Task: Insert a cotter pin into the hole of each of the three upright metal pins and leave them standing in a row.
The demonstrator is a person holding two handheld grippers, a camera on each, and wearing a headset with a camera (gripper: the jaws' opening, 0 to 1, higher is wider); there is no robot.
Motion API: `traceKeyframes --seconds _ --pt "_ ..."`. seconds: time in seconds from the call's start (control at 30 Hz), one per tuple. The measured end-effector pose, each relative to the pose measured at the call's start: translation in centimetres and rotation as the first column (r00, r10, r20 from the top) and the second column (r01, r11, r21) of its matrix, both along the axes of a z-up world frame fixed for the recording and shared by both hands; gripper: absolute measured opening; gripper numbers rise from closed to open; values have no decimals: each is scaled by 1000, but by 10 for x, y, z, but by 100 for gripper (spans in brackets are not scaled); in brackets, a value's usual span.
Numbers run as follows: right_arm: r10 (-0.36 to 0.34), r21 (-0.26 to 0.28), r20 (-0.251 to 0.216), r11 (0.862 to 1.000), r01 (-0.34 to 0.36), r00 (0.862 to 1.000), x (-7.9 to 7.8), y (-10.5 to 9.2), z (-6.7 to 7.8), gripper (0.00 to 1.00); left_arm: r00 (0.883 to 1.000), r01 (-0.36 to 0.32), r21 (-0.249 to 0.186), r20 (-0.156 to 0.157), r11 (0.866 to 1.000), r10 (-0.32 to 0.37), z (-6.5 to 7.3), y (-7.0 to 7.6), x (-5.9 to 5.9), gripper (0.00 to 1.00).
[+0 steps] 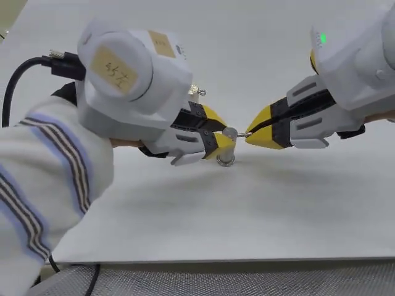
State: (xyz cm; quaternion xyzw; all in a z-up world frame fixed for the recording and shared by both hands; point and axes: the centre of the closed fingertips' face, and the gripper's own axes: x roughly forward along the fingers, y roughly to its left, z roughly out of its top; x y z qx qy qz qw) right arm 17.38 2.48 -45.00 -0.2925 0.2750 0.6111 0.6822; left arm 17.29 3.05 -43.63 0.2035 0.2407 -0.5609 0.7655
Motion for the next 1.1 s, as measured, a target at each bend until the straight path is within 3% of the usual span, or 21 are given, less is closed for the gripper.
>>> traceKeyframes --seconds 0.43,0.73,0.83,0.97,1.1 --pt "70 -17 35 997 -70 997 -3 8 2 0 1000 4 6 0 1000 -4 -1 0 1 9" --pt "59 -12 9 998 -59 998 -3 8 1 0 1000 7 2 0 1000 -7 -1 -1 0 9" --pt "73 -10 36 997 -73 997 -3 8 0 0 1000 -7 -8 -17 1000 7 -2 -2 1 10" --pt "38 10 33 999 -38 999 -1 7 -1 0 1000 15 -5 17 1000 -15 -2 -1 0 10" --pt "-25 27 17 999 24 1000 2 3 -9 16 1000 12 -9 6 1000 -12 -4 3 1 10"
